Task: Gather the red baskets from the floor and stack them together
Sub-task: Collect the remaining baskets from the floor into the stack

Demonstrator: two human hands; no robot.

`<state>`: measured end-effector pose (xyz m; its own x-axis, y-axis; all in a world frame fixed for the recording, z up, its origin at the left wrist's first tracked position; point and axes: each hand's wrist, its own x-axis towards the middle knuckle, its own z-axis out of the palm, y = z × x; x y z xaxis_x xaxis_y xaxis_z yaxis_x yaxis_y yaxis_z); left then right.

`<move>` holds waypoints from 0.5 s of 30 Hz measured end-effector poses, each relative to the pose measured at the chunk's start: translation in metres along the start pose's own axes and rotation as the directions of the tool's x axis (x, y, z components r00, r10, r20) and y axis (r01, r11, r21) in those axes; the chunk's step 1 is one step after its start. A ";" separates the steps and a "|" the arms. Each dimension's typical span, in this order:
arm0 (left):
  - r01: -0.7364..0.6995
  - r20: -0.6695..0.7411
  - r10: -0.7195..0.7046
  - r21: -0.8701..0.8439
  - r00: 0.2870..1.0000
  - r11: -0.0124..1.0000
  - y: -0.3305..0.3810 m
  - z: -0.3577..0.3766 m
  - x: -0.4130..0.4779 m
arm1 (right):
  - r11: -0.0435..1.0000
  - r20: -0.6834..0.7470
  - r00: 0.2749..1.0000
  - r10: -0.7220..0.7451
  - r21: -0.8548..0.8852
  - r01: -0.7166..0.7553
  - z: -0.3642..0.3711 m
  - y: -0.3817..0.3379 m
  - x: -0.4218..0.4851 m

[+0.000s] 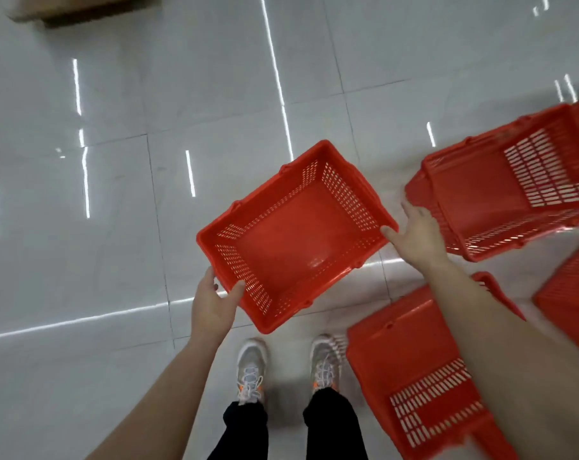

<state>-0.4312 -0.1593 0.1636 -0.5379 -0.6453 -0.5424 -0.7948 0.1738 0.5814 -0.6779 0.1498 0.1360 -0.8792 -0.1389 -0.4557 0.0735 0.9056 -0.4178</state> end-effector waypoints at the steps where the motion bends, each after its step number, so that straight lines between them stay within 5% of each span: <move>1: -0.066 0.033 0.065 0.031 0.997 0.997 0.017 -0.004 -0.011 | 0.999 -0.006 0.999 0.044 0.017 -0.044 -0.013 0.009 -0.022; 6: -0.251 0.278 0.186 0.221 0.942 0.942 0.083 0.009 -0.056 | 0.918 -0.103 0.928 0.359 0.221 -0.330 -0.061 0.070 -0.149; 11: -0.484 0.499 0.295 0.306 0.815 0.819 0.109 0.057 -0.104 | 0.726 -0.148 0.739 0.657 0.387 -0.568 -0.052 0.145 -0.277; 15: -0.655 0.648 0.337 0.341 0.684 0.674 0.097 0.117 -0.127 | 0.582 -0.144 0.607 0.781 0.521 -0.624 -0.006 0.201 -0.355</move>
<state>-0.4725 0.0266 0.2182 -0.8171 0.0990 -0.5679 -0.2795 0.7936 0.5404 -0.3542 0.3830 0.2183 -0.5444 0.6808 -0.4900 0.8372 0.4044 -0.3682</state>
